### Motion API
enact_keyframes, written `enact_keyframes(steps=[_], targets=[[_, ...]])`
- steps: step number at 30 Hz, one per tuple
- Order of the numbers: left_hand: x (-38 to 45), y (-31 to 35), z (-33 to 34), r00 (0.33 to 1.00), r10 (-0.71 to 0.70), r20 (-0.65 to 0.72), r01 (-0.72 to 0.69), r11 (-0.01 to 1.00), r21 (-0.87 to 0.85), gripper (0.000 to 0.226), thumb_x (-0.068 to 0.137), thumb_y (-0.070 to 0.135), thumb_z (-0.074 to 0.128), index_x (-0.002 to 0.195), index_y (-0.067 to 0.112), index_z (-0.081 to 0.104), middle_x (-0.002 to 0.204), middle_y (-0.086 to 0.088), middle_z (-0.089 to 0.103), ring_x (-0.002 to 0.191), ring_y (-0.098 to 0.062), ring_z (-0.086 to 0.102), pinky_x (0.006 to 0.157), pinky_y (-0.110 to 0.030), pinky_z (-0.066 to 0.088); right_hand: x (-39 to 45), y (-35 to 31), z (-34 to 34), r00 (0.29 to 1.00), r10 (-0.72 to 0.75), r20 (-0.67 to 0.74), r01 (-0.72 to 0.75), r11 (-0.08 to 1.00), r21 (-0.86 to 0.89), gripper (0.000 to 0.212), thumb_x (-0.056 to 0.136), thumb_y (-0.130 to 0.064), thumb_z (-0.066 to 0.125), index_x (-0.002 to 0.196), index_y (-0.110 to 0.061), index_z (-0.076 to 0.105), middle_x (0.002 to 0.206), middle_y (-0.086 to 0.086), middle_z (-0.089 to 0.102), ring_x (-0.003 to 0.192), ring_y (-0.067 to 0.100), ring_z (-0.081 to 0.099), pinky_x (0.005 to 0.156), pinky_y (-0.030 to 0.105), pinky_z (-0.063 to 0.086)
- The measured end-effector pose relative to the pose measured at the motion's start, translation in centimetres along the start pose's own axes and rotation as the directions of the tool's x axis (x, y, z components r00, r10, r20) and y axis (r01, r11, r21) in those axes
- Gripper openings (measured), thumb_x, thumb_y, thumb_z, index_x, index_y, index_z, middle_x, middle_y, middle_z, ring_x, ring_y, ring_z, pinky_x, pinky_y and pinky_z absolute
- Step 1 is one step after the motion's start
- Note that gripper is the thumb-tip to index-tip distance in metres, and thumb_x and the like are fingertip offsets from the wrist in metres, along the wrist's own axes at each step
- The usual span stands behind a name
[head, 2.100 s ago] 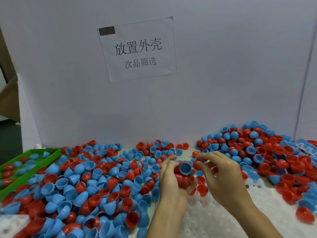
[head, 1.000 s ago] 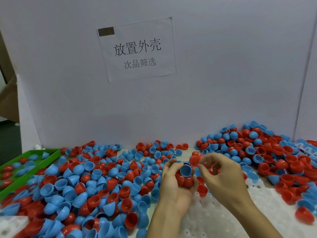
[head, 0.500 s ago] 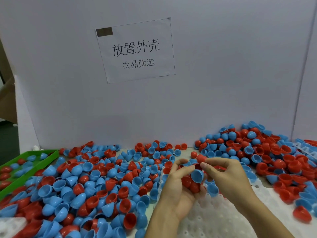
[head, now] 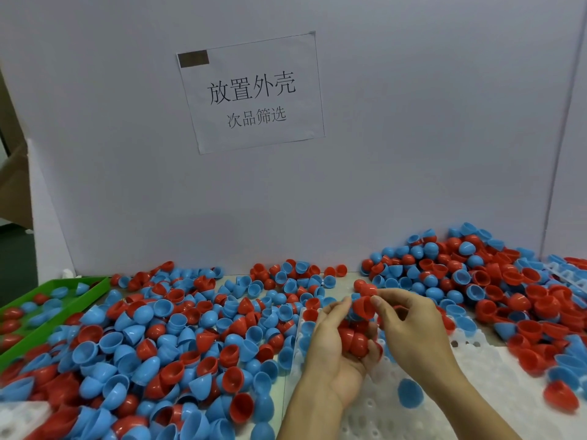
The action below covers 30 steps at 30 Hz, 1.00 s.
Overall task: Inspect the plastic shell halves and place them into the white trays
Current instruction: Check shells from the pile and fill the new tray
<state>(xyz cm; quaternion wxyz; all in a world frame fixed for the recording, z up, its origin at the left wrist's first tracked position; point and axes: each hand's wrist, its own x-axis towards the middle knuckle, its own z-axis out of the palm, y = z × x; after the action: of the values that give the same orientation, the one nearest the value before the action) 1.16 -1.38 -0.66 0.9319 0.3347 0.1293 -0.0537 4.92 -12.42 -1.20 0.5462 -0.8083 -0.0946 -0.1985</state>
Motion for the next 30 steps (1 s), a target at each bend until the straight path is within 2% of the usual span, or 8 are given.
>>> enact_keyframes(steps=[5, 7, 10, 14, 18, 22, 28, 30], targets=[[0.3, 0.6, -0.4, 0.995, 0.020, -0.101, -0.029, 0.996, -0.084, 0.050, 0.090, 0.022, 0.072, 0.135, 0.006, 0.058, 0.076, -0.015, 0.066, 0.053, -0.018, 0.064, 0.036, -0.023, 0.047, 0.7, -0.6, -2.0, 0.996, 0.042, -0.083, -0.029, 0.988, 0.155, 0.013, 0.097, -0.022, 0.059, 0.095, -0.030, 0.069, 0.080, -0.013, 0.070, 0.070, 0.000, 0.066, 0.051, 0.011, 0.048], [0.3, 1.0, -0.5, 0.992, 0.034, -0.122, -0.045, 0.995, -0.090, 0.051, 0.089, 0.022, 0.073, 0.136, 0.007, 0.057, 0.078, -0.015, 0.063, 0.050, -0.018, 0.064, 0.035, -0.022, 0.045, 1.4, -0.5, -4.2, 0.995, 0.062, -0.081, -0.052, 0.991, 0.121, 0.013, 0.097, -0.023, 0.059, 0.095, -0.031, 0.069, 0.075, -0.013, 0.069, 0.064, 0.002, 0.065, 0.049, 0.011, 0.046], [0.3, 1.0, -0.6, 0.990, 0.043, -0.137, -0.053, 0.996, -0.074, 0.050, 0.089, 0.022, 0.073, 0.134, 0.009, 0.058, 0.080, -0.015, 0.063, 0.049, -0.018, 0.064, 0.035, -0.022, 0.045, 2.3, 0.8, -7.8, 0.996, 0.078, 0.046, -0.069, 0.983, -0.169, 0.014, 0.096, -0.020, 0.061, 0.104, -0.021, 0.072, 0.083, -0.013, 0.068, 0.075, 0.008, 0.065, 0.061, 0.017, 0.046], [0.4, 0.7, -0.5, 0.987, 0.056, -0.151, -0.062, 0.998, -0.032, 0.045, 0.090, 0.022, 0.072, 0.131, 0.011, 0.059, 0.087, -0.016, 0.063, 0.049, -0.018, 0.065, 0.037, -0.024, 0.046, 2.6, 2.1, -10.1, 0.963, 0.170, 0.209, -0.012, 0.802, -0.597, 0.014, 0.097, -0.019, 0.062, 0.106, -0.016, 0.073, 0.097, -0.007, 0.070, 0.077, 0.004, 0.061, 0.063, 0.013, 0.045], [0.5, 0.7, -0.5, 0.986, 0.068, -0.154, -0.071, 0.997, -0.010, 0.042, 0.090, 0.022, 0.071, 0.130, 0.013, 0.060, 0.094, -0.017, 0.063, 0.049, -0.018, 0.066, 0.038, -0.024, 0.047, 2.3, 2.7, -8.6, 0.926, 0.277, 0.256, 0.003, 0.674, -0.739, 0.016, 0.096, -0.022, 0.064, 0.108, -0.020, 0.073, 0.107, -0.001, 0.071, 0.086, 0.008, 0.065, 0.084, 0.027, 0.057], [0.3, 0.7, -0.4, 0.985, 0.076, -0.155, -0.076, 0.997, 0.004, 0.041, 0.090, 0.022, 0.071, 0.128, 0.013, 0.061, 0.095, -0.017, 0.063, 0.049, -0.018, 0.066, 0.039, -0.024, 0.048, 1.9, 3.0, -7.0, 0.898, 0.339, 0.279, 0.029, 0.588, -0.808, 0.017, 0.093, -0.016, 0.064, 0.104, -0.025, 0.074, 0.101, -0.002, 0.072, 0.084, 0.011, 0.067, 0.078, 0.029, 0.060], [0.0, 1.0, -0.2, 0.987, 0.067, -0.146, -0.071, 0.997, -0.023, 0.042, 0.091, 0.023, 0.070, 0.130, 0.011, 0.060, 0.091, -0.016, 0.063, 0.050, -0.018, 0.066, 0.038, -0.024, 0.047, 2.0, 2.3, -7.5, 0.897, 0.327, 0.298, 0.027, 0.632, -0.775, 0.033, 0.095, -0.020, 0.064, 0.128, -0.023, 0.063, 0.127, 0.000, 0.064, 0.106, 0.013, 0.064, 0.091, 0.027, 0.056], [-0.2, 1.1, 0.0, 0.988, 0.055, -0.142, -0.063, 0.997, -0.051, 0.042, 0.091, 0.025, 0.070, 0.130, 0.011, 0.061, 0.090, -0.016, 0.064, 0.050, -0.019, 0.066, 0.038, -0.024, 0.047, 1.9, 1.1, -8.0, 0.892, 0.272, 0.362, 0.050, 0.735, -0.676, 0.026, 0.093, -0.025, 0.068, 0.119, -0.028, 0.065, 0.110, -0.005, 0.069, 0.089, 0.004, 0.064, 0.074, 0.019, 0.056]])
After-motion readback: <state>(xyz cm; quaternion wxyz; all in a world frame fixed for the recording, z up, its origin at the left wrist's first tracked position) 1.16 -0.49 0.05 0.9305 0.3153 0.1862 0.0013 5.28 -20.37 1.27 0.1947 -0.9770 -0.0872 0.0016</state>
